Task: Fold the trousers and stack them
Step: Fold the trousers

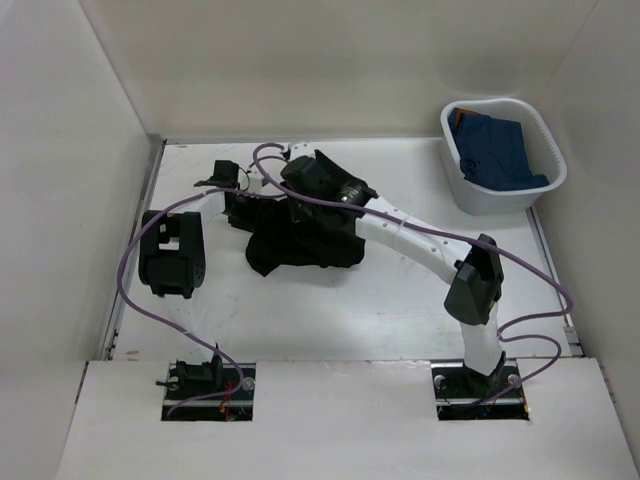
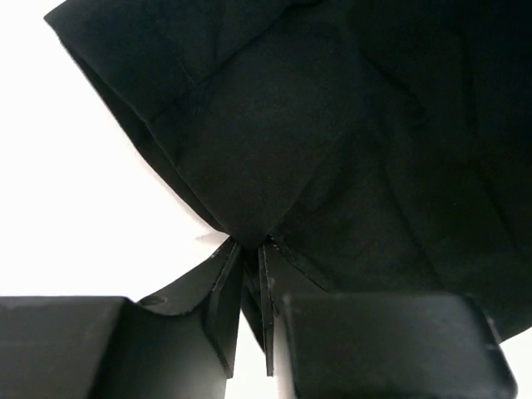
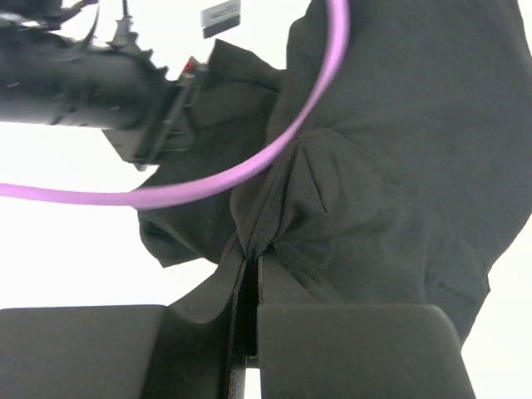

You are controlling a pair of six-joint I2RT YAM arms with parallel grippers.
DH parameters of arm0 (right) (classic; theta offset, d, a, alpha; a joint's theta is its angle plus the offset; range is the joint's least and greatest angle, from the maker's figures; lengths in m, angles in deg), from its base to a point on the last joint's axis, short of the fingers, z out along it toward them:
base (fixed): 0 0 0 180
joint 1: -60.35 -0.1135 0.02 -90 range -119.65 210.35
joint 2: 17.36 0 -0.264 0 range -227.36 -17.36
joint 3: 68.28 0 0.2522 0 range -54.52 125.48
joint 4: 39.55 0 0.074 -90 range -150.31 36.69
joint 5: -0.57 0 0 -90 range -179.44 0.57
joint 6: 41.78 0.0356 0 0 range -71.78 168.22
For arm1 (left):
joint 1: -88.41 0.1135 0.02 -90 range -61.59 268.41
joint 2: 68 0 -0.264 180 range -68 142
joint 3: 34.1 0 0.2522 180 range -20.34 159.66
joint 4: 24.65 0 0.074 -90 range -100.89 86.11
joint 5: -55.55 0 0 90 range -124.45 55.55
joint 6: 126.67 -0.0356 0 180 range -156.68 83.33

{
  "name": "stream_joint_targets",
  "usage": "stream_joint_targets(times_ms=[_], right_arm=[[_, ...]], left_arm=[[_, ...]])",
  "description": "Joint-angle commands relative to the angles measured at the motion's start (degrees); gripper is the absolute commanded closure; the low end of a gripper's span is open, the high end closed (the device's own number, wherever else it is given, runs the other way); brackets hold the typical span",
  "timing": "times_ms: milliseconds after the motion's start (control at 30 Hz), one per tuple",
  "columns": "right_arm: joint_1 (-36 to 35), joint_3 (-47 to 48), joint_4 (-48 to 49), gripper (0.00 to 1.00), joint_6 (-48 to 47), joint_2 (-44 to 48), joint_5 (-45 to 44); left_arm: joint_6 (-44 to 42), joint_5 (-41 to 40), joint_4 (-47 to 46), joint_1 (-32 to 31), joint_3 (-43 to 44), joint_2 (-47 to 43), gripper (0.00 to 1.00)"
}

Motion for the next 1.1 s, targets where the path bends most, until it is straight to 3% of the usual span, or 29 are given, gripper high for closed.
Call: stream_joint_targets(times_ms=[0,200,300,467,667,733,833,933,1000,1067], right_arm=[[-2.55,3.31,8.98,0.97,-0.96,-2.64,1.84],[-3.96,2.1,18.54,0.97,-2.71,-5.55,3.86],[-4.75,-2.12,25.76,0.95,-4.48,-5.47,4.04],[-4.58,-5.82,27.97,0.95,-2.2,-4.41,4.03],[-3.96,-4.07,29.64,0.94,-1.75,-6.86,6.67],[-3.96,-2.23,29.03,0.86,-1.67,-9.32,7.46],[-3.96,0.49,27.81,0.46,-1.4,-13.18,10.61],[-4.13,2.96,26.83,0.34,-2.01,-14.08,21.22],[-5.36,1.92,29.28,0.34,-4.11,-11.37,27.39],[-6.42,-2.11,32.35,0.36,-5.27,-5.93,27.24]], left_arm=[[1.7,3.51,-0.34,1.46,1.7,2.34,0.89],[5.03,7.55,-0.43,5.67,3.11,2.51,0.88],[8.63,12.72,-0.96,9.44,3.46,1.47,0.8],[14.88,22.75,-1.75,16.3,4.69,-2.75,0.7],[12.52,18.55,3.08,16.41,6.45,-1.01,0.71],[12.16,16.88,2.83,15.79,5.66,-0.48,0.71],[12.16,16.35,2.12,15.52,5.83,-0.3,0.7],[12.16,15.56,2.03,16.14,7.24,-0.91,0.67],[12.07,14.95,2.03,17.62,8.64,-2.31,0.63],[11.9,13.89,2.56,18.95,10.57,-4.16,0.61]])
